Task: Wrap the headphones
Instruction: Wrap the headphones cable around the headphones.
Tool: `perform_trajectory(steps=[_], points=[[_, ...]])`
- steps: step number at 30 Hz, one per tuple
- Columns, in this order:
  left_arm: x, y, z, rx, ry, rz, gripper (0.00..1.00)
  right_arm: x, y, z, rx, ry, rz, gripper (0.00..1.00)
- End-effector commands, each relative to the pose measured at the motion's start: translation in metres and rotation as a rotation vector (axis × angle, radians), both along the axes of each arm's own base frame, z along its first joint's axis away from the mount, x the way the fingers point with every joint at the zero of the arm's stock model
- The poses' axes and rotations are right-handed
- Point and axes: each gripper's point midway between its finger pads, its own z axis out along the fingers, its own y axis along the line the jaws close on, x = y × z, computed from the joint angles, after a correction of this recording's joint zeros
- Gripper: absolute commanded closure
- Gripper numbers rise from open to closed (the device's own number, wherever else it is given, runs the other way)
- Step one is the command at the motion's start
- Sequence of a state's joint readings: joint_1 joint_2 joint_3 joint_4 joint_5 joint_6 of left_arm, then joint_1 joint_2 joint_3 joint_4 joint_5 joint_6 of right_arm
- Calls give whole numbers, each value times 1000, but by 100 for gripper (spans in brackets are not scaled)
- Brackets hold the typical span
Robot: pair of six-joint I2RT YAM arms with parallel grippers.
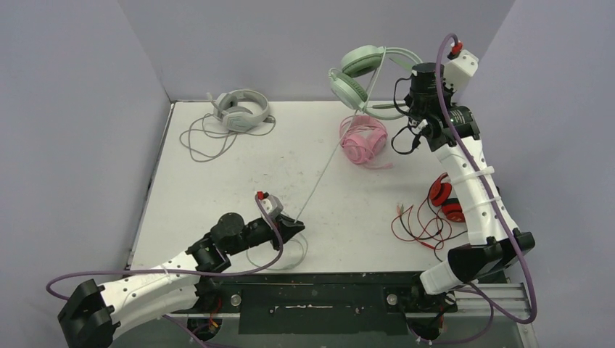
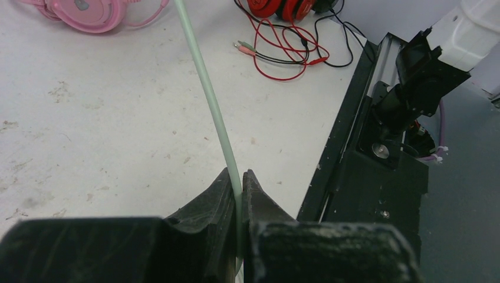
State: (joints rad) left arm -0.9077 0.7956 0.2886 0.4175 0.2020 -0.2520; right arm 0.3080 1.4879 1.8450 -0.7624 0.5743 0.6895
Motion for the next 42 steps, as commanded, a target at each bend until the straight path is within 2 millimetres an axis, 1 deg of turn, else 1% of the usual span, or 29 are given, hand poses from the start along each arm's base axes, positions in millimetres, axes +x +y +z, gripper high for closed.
perform_trajectory(steps=[1, 5, 8, 10, 12, 13, 14, 15, 17, 18, 19, 21, 22, 25, 27, 30, 32, 34, 36, 37, 40, 42], points=[[-13, -2, 22, 16, 16, -43, 100, 20, -20, 19, 63, -153, -121, 100], [-27, -11, 32, 19, 34, -119, 100, 27, -28, -9, 66, -102, -164, 100], [-37, -21, 35, 41, 44, -173, 100, 31, -31, -24, 75, -77, -197, 100], [-43, -27, 40, 54, 34, -201, 100, 32, -33, -34, 61, -57, -209, 100], [-44, -28, 46, 90, 9, -195, 100, 33, -31, -47, 29, -26, -205, 100], [-42, -27, 50, 108, -9, -183, 100, 32, -30, -53, 5, -8, -204, 100], [-39, -26, 58, 118, -34, -170, 100, 31, -28, -60, -21, 15, -200, 100], [-37, -23, 60, 154, -42, -160, 100, 29, -25, -69, -51, 41, -200, 100], [-28, -17, 76, 202, -90, -121, 100, 24, -17, -83, -119, 88, -193, 100], [-22, -15, 93, 215, -129, -99, 100, 20, -8, -89, -158, 106, -183, 100], [-16, -11, 103, 246, -164, -79, 100, 16, -3, -95, -188, 120, -184, 100], [-5, -7, 121, 309, -226, -46, 100, 10, 4, -108, -232, 153, -167, 100], [-2, -5, 132, 326, -250, -38, 100, 6, 7, -118, -257, 179, -152, 100], [14, 4, 163, 378, -331, 33, 100, -5, 16, -136, -335, 235, -109, 100], [25, 9, 183, 390, -388, 87, 100, -14, 26, -142, -391, 263, -59, 100], [39, 13, 208, 394, -474, 150, 100, -30, 47, -146, -480, 280, 30, 100], [52, 15, 214, 412, -518, 184, 100, -42, 63, -144, -532, 285, 97, 100], [74, 20, 210, 457, -528, 234, 100, -54, 77, -143, -577, 295, 172, 100], [97, 27, 201, 473, -499, 257, 100, -66, 94, -146, -639, 316, 288, 100], [103, 24, 198, 451, -483, 226, 100, -72, 101, -150, -664, 330, 352, 100], [128, 33, 194, 394, -455, 232, 100, -88, 113, -164, -696, 385, 498, 100], [145, 45, 192, 379, -447, 267, 100, -99, 115, -171, -695, 423, 563, 100]])
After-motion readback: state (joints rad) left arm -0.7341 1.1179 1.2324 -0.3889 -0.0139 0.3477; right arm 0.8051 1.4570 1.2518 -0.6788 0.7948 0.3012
